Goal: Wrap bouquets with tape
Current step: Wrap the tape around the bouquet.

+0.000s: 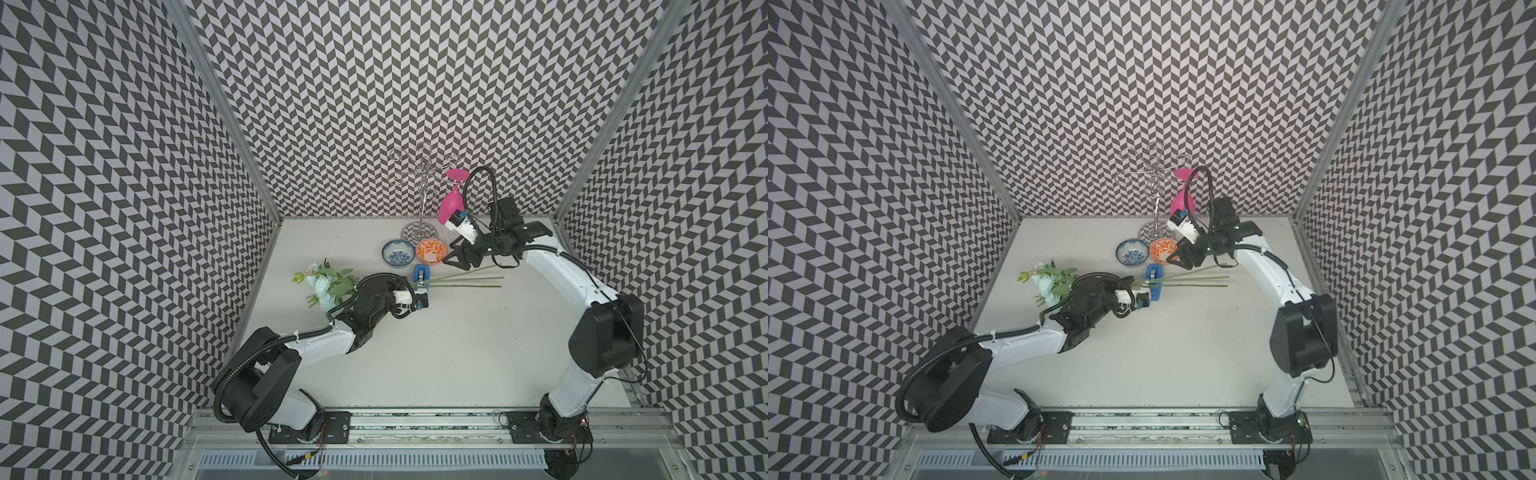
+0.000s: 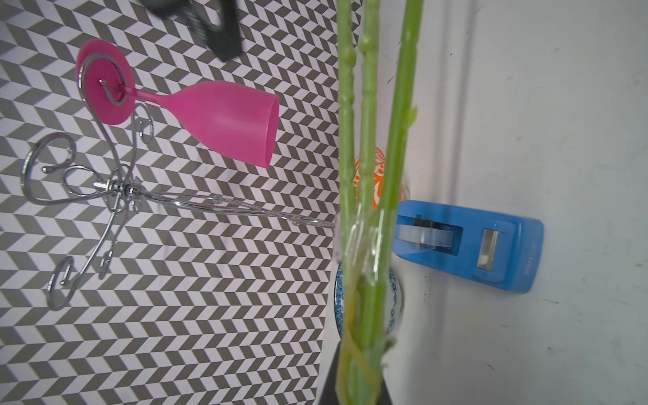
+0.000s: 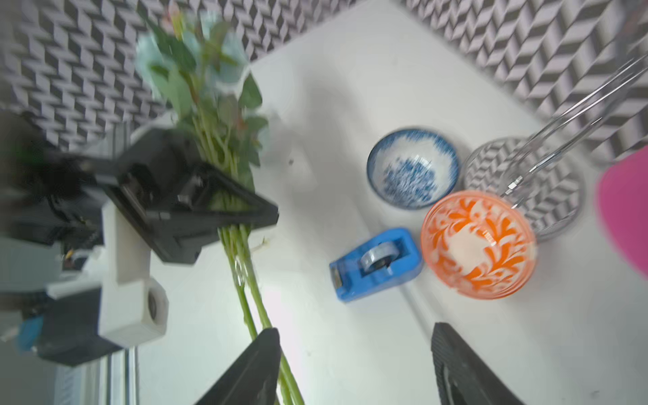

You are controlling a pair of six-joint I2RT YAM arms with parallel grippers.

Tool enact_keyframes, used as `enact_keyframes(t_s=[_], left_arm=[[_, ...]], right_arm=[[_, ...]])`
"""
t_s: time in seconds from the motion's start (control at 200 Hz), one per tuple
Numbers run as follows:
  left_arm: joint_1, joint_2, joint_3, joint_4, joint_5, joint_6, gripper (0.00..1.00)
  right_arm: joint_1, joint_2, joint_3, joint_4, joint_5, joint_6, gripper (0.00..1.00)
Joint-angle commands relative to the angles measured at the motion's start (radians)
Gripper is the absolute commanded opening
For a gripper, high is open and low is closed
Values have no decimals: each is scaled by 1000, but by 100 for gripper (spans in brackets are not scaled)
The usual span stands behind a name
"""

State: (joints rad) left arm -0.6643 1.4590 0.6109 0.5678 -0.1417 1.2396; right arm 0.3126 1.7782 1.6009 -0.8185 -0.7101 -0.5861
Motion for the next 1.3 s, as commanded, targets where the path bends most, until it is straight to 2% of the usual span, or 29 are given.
enact_keyframes(t_s=[0.0,0.065,0.175,0.29,0.446,0.591,0.661,0.706,0.816,0.896,1.041,1.182,1.297], left_arm=[[-14,23,-5,179,-64,86,0],[-20,27,-7,190,-68,95,0],[-21,24,-10,182,-56,94,0],[-21,24,-3,168,-56,97,0],[-21,14,7,132,-34,83,0],[-20,14,20,106,-30,69,0],[-15,12,36,72,-15,38,0],[-10,5,35,74,5,19,0],[7,-30,33,84,73,-40,0],[21,-58,50,53,128,-105,11],[59,-134,82,-61,251,-209,30],[136,-239,85,-137,448,-301,51],[200,-306,99,-161,599,-380,58]], right_arm=[[45,10,52,-135,-55,-182,71],[68,33,56,-113,-26,-189,72],[78,79,86,-152,-70,-238,72],[92,100,77,-157,-55,-264,71],[105,131,59,-141,14,-259,65],[113,127,35,-90,57,-255,44],[122,103,5,-14,109,-231,24],[126,82,-28,46,129,-223,15],[135,56,-71,118,172,-215,7],[139,40,-102,178,205,-210,0],[146,-23,-192,296,221,-242,0],[150,-100,-294,414,208,-295,0],[160,-182,-420,583,242,-343,0]])
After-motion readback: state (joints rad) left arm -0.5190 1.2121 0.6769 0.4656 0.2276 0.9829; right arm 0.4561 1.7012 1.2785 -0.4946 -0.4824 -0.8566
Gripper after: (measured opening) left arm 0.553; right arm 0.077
